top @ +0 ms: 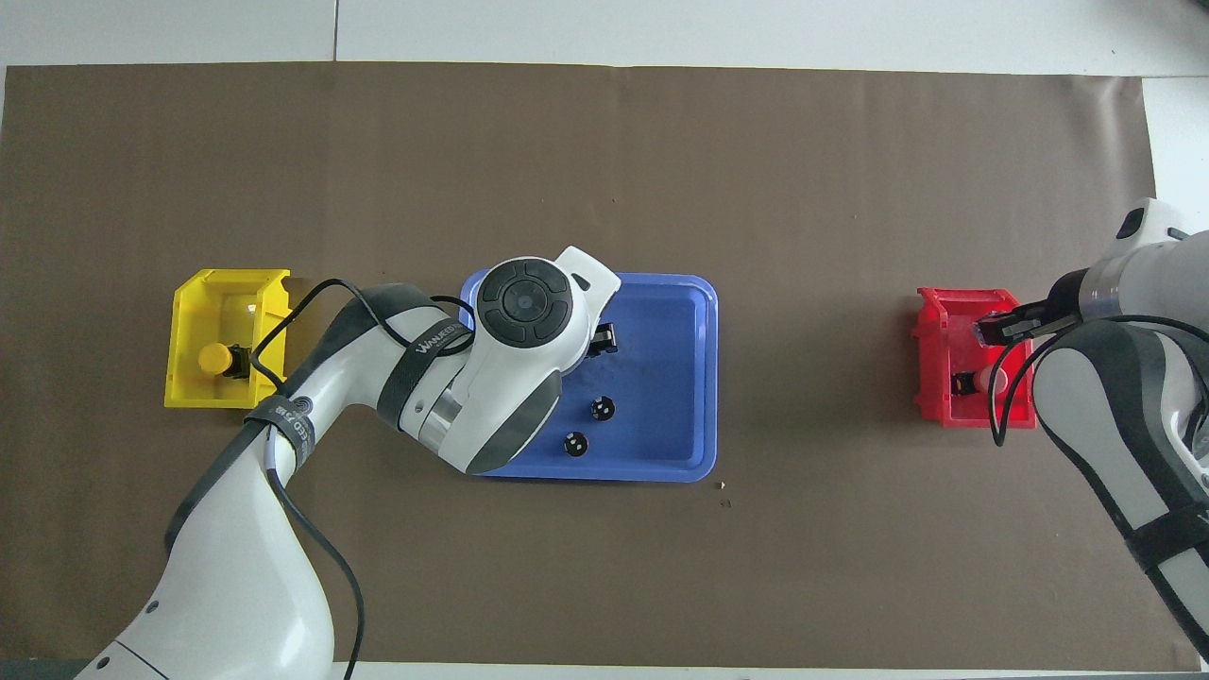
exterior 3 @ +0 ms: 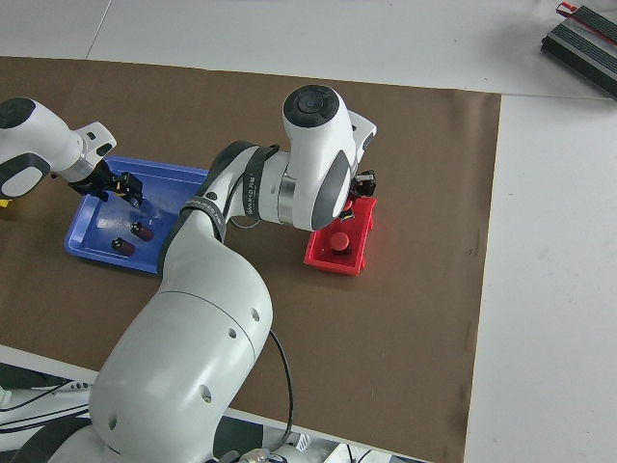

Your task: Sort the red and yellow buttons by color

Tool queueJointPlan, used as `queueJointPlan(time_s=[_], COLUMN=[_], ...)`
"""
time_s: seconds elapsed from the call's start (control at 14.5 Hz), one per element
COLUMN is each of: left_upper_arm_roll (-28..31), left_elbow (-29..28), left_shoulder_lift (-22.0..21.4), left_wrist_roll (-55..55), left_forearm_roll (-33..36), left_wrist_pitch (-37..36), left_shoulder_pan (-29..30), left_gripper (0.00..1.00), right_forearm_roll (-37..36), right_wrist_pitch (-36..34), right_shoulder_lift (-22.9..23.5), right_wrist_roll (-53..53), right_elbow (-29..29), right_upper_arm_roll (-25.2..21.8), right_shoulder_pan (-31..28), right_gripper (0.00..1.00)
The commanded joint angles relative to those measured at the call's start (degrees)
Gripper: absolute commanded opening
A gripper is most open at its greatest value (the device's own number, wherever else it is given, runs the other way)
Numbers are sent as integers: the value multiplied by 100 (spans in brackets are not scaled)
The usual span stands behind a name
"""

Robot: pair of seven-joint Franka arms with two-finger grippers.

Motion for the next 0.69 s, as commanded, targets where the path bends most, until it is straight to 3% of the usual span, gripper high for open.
queueJointPlan(time_s=[0.0, 0.21, 0.28, 0.34, 0.41, 0.48, 0.62], left_upper_arm_roll=[49, 49, 49, 40, 40, 40, 66], left_elbow=[219, 256, 256, 247, 186, 124, 307], left_shoulder_lift=[-16, -33, -33, -33, -51, -68, -60], left_wrist_roll=[-45, -45, -54, -80, -89, -98, -116], left_forearm_roll=[141, 141, 133, 124, 124, 124, 71], left_wrist_pitch=[-142, -239, -239, -239, -231, -239, -457], left_shoulder_pan=[46, 64, 64, 64, 55, 46, 73], left_gripper=[92, 91, 82, 55, 24, 6, 1], right_forearm_roll=[95, 95, 95, 95, 61, 52, 25], right_wrist_pitch=[316, 983, 993, 958, 888, 688, -84], right_shoulder_lift=[6, 250, 304, 304, 313, 322, 401], right_wrist_roll=[-95, -121, -112, -112, -112, -121, -112], right_elbow=[-239, -565, -556, -530, -486, -329, 232], right_upper_arm_roll=[92, 92, 92, 92, 92, 92, 92], right_shoulder_pan=[-103, -120, -120, -103, -103, -111, -103], right_gripper=[7, 8, 21, 44, 73, 100, 100])
